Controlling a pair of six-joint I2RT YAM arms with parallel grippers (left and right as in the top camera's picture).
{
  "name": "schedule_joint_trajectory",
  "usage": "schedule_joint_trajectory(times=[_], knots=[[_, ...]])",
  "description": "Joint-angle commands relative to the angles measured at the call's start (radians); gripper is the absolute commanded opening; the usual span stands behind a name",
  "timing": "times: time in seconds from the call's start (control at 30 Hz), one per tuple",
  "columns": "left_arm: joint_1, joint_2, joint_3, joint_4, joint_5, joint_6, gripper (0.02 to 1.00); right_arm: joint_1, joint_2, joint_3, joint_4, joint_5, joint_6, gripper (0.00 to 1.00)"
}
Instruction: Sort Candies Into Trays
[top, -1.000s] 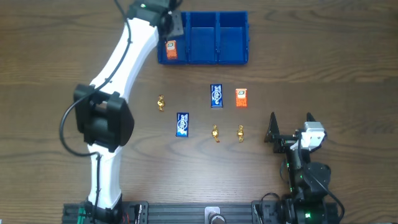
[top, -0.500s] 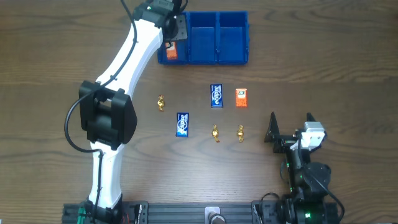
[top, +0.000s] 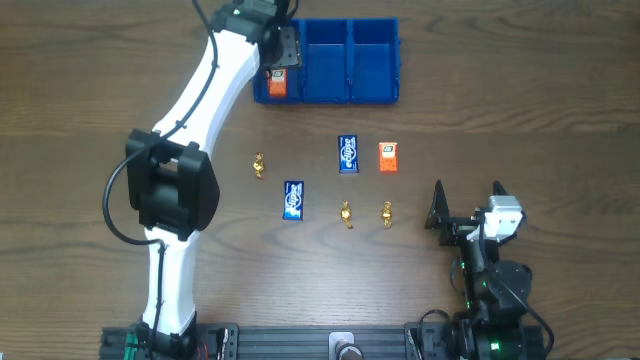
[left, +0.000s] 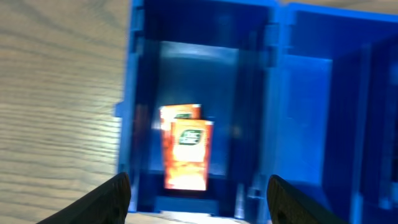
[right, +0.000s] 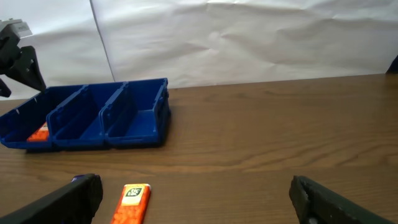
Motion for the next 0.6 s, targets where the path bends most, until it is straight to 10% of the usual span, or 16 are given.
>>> schedule_joint_trajectory(times=[0.03, 0.6], knots=[[-0.178, -0.010, 0.157, -0.041, -0.045, -0.073, 0.713, 0.003, -0.007, -0.004, -0.002, -0.002, -0.006, 0.998], [-0.495, 0.232, 0.164, -0.120, 0.071, -0.357, 0.680, 0.003, -0.007, -0.004, -0.002, -0.002, -0.006, 0.998]])
